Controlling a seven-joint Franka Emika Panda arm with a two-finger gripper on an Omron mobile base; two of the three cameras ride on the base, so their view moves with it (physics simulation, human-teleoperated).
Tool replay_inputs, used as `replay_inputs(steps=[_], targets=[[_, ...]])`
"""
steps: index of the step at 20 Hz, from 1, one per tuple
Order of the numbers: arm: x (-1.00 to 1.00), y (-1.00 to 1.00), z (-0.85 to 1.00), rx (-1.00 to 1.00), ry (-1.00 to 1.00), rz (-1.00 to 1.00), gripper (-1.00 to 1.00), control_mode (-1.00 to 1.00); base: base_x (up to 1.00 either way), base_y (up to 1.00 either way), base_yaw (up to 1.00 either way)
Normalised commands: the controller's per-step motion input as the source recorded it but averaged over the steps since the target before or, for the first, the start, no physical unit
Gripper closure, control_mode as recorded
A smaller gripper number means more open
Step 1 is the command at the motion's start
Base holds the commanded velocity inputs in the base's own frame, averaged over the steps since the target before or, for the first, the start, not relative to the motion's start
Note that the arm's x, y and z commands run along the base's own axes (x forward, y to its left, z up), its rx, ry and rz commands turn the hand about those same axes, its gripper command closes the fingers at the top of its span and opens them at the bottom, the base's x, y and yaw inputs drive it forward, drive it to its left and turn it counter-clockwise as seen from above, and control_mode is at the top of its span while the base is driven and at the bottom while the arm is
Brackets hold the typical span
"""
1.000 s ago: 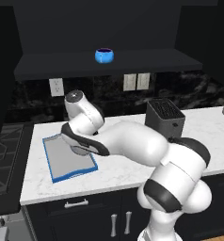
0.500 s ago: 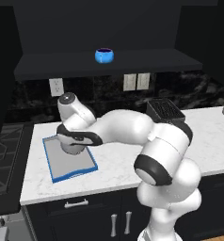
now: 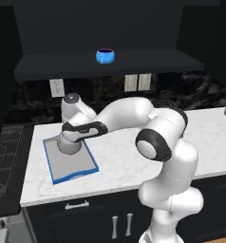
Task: Pick the kettle from the counter and place it on the tray. Then pick the mug from the cabinet and place it on the tray. Then close the cabinet doors.
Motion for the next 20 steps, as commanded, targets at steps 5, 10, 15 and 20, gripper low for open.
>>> replay_inputs(steps=[5, 10, 15, 20], targets=[[0.29, 0.3, -0.15, 0.01, 0.03, 0.0, 1.0, -1.0, 0.0, 0.0, 0.0], [0.04, 0.32, -0.22, 0.01, 0.05, -0.02, 1.0, -1.0, 0.0, 0.0, 0.0], [0.01, 0.19, -0.24, 0.02, 0.0, -0.05, 1.0, -1.0, 0.0, 0.0, 0.0], [-0.03, -0.01, -0.2, 0.0, 0.0, -0.13, -1.0, -1.0, 0.0, 0.0, 0.0]])
